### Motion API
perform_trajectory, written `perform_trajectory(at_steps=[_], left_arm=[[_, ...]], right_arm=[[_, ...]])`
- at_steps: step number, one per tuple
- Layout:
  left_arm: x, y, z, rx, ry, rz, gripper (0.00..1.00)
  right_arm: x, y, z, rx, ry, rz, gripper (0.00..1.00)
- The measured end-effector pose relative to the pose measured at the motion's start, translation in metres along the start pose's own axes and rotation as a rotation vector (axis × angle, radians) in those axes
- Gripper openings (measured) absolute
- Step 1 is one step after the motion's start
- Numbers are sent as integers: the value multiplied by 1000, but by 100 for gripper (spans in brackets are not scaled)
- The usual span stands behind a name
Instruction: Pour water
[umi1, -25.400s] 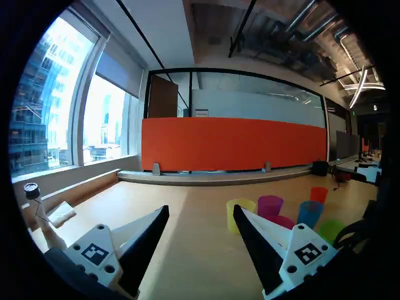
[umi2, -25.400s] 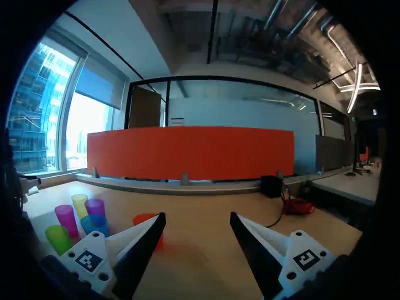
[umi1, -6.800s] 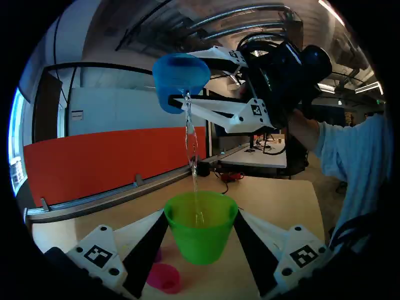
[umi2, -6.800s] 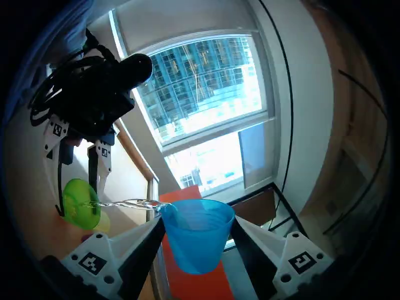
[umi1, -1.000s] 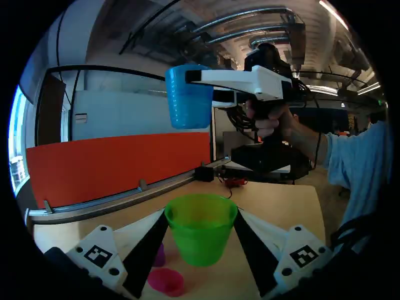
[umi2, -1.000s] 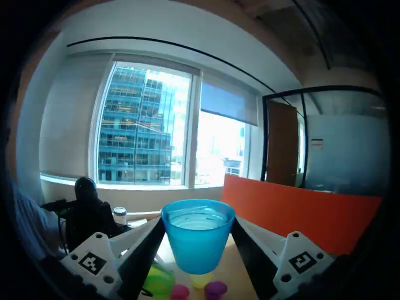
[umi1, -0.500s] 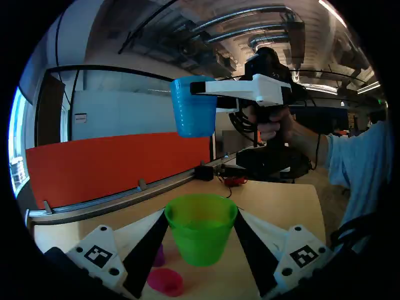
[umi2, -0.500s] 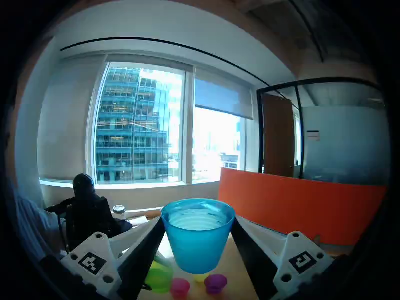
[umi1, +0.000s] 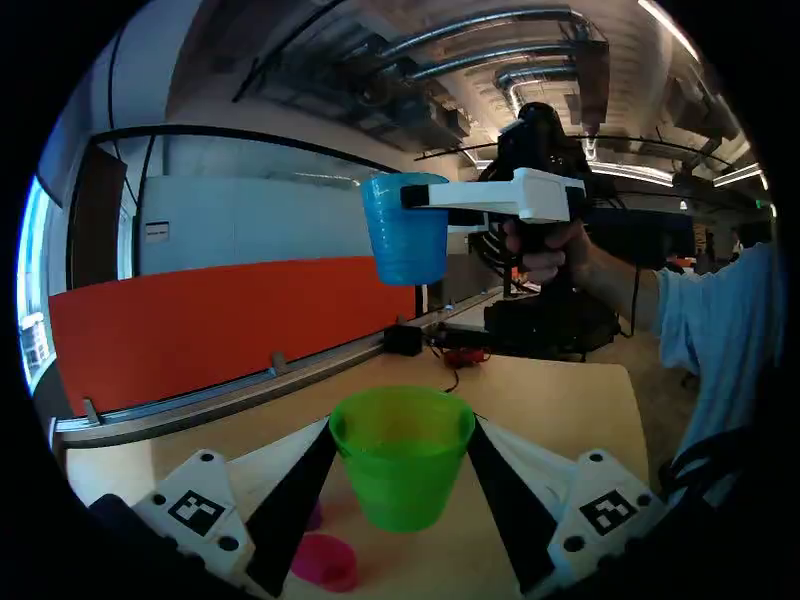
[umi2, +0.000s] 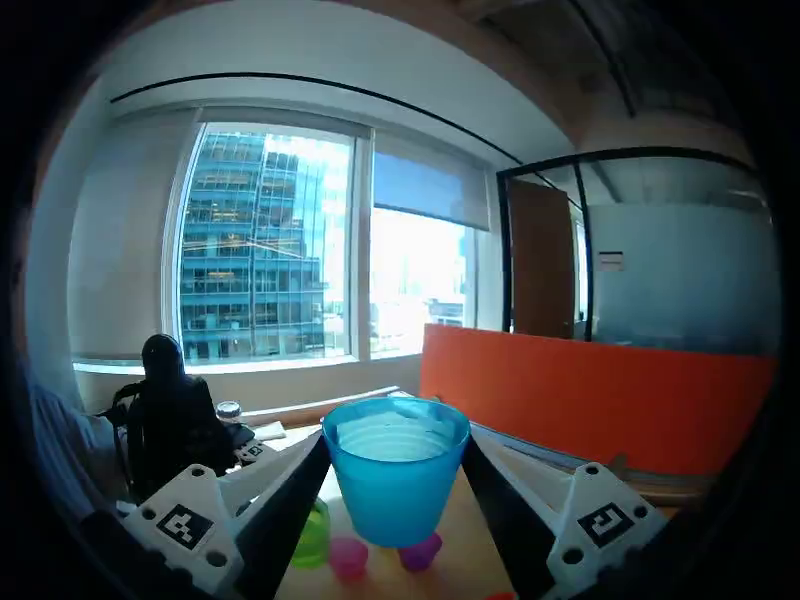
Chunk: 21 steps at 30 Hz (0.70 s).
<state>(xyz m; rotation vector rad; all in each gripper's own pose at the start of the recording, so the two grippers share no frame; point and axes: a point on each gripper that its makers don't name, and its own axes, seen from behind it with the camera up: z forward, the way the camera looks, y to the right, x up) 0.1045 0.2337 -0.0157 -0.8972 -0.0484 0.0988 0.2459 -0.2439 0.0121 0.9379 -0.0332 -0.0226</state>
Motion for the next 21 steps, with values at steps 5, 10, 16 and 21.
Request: perform_trajectory(at_steps=[5, 10, 16, 21], left_arm=[[-1, 3, 3, -5, -7, 0, 87], [-4, 4, 4, -7, -15, -3, 87], [-10, 7, 5, -14, -33, -6, 87], [-17, 8, 6, -18, -53, -8, 88]], right_arm=[[-6, 9, -10, -17, 0, 6, 91], [-15, 18, -21, -34, -10, 1, 91], [-33, 26, -36, -56, -43, -13, 92], [-49, 30, -47, -62, -69, -7, 92]])
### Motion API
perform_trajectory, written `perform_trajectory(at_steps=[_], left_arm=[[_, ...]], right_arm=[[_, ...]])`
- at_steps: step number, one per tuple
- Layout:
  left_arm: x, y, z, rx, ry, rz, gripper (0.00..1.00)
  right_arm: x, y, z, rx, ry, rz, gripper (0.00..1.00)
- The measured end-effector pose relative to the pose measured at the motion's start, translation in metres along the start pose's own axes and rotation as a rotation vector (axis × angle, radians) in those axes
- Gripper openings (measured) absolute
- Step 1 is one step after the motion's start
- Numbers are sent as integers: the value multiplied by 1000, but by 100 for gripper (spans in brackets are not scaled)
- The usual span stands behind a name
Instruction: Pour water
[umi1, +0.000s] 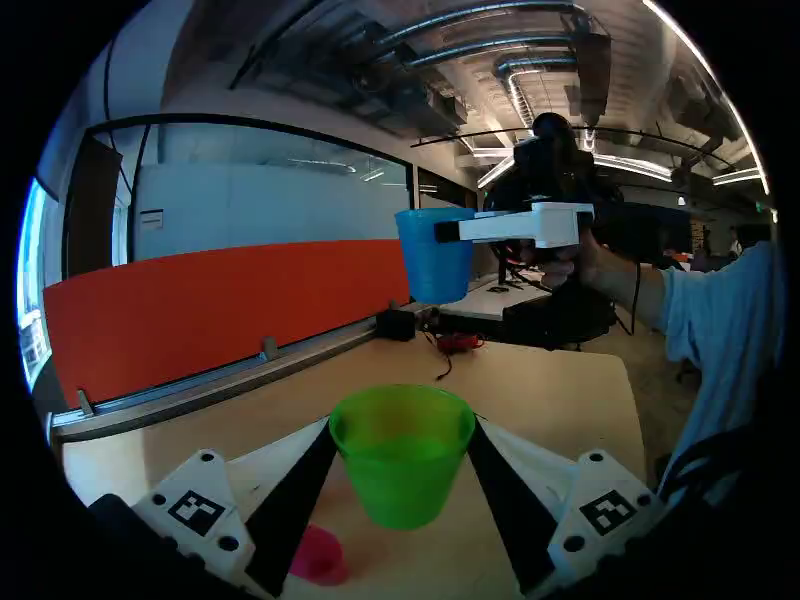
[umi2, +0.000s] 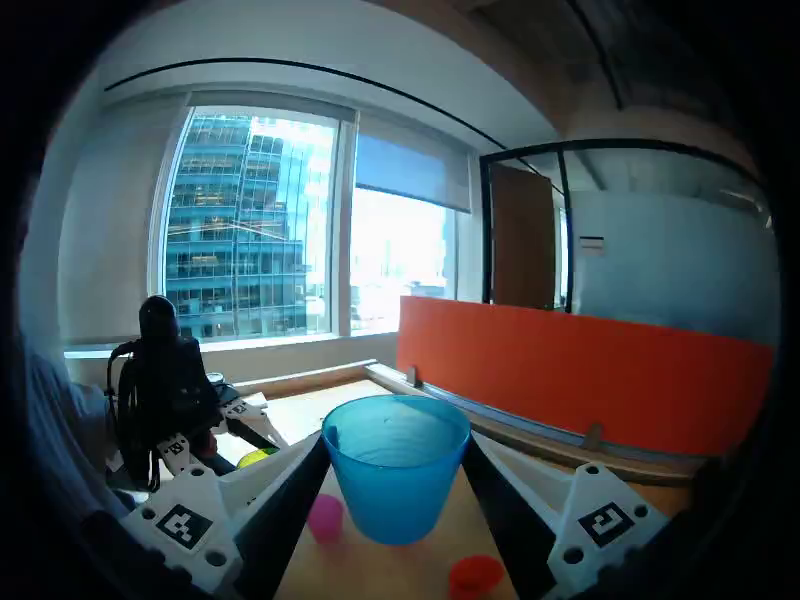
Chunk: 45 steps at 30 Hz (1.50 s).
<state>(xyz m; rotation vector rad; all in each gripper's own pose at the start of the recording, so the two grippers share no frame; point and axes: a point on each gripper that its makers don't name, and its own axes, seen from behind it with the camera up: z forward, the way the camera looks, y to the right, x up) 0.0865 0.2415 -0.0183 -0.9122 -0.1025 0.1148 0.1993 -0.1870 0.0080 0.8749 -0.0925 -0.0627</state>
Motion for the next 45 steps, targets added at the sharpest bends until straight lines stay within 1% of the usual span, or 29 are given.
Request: perform_trajectory(at_steps=[9, 17, 23, 31, 37, 41, 45], left_arm=[[-16, 1, 0, -8, -53, 6, 88], [-32, 6, 6, -25, -116, 26, 88], [-40, 11, 10, -44, -153, 31, 88], [-57, 16, 16, -64, -215, 48, 88], [-77, 20, 21, -79, -273, 46, 89], [-93, 23, 24, -83, -314, 57, 90], [-105, 25, 27, -90, -340, 59, 90]], right_arm=[[-35, 8, -13, -4, -64, -9, 92], [-63, 5, -23, 16, -123, -14, 92], [-82, 3, -28, 30, -173, -22, 92], [-110, 0, -34, 54, -244, -40, 92], [-134, 1, -35, 64, -294, -45, 92], [-153, 1, -35, 72, -330, -55, 92], [-173, -1, -35, 85, -363, -66, 92]])
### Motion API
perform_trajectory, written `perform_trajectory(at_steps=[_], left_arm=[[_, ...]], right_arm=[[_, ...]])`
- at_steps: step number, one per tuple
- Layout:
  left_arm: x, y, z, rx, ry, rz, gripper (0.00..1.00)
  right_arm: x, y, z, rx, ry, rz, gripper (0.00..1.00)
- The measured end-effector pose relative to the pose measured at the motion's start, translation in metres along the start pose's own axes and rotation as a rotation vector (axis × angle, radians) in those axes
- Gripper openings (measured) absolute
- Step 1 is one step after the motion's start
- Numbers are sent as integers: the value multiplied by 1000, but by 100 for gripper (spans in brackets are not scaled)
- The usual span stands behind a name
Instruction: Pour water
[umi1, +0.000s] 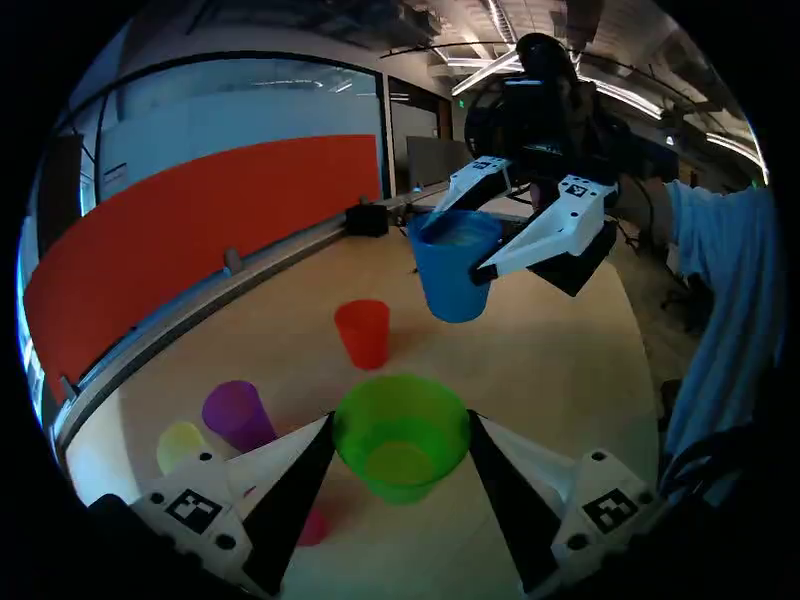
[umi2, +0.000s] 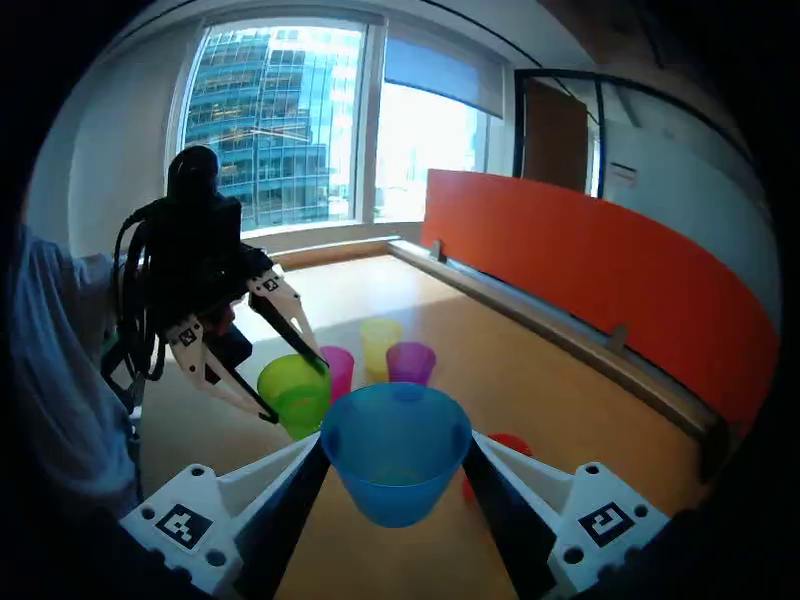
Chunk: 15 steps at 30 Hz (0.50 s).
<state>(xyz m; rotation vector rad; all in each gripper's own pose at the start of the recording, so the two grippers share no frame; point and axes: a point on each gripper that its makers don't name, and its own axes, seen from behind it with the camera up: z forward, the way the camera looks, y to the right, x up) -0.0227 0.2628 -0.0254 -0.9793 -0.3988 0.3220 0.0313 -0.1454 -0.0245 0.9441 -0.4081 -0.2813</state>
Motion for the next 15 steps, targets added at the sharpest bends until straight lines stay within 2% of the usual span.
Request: perform_trajectory(at_steps=[15], left_arm=[[-28, 8, 14, -28, -58, -1, 90]], right_arm=[[-60, -8, 28, 33, -95, -22, 92]])
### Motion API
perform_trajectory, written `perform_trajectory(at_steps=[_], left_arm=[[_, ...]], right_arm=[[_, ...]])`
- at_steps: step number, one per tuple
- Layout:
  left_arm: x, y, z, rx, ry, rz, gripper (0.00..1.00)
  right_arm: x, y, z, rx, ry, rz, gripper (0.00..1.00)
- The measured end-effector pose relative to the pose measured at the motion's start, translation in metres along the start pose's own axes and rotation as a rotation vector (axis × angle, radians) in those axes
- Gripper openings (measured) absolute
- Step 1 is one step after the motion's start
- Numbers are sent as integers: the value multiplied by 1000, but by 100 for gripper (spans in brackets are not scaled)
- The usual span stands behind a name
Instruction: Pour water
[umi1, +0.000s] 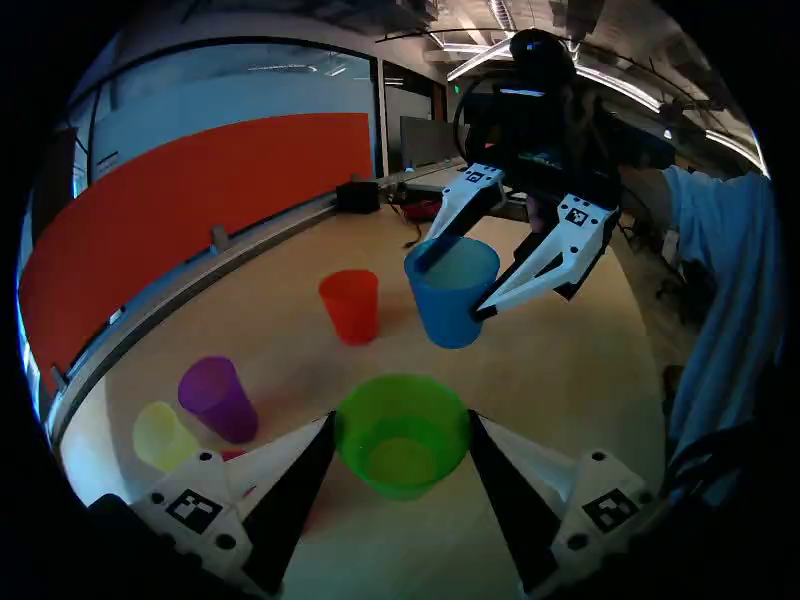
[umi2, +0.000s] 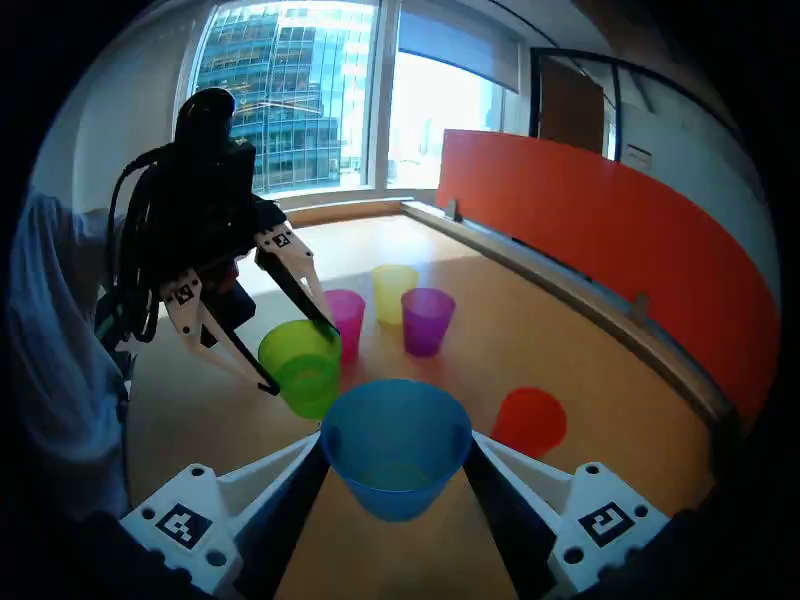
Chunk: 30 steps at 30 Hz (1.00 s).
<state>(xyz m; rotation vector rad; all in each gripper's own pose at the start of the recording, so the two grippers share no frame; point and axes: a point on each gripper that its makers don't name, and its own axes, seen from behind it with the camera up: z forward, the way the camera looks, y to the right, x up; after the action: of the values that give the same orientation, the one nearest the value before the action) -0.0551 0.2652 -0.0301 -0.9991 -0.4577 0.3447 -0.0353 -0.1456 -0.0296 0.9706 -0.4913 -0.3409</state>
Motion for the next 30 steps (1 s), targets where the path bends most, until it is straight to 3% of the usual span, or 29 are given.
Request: perform_trajectory(at_steps=[12, 30], left_arm=[[-18, 4, 8, -12, -23, -16, 90], [-31, 4, 12, -14, -35, -23, 90]], right_arm=[[-31, -10, 18, 21, -40, 8, 92], [-52, -15, 30, 16, -53, 25, 92]])
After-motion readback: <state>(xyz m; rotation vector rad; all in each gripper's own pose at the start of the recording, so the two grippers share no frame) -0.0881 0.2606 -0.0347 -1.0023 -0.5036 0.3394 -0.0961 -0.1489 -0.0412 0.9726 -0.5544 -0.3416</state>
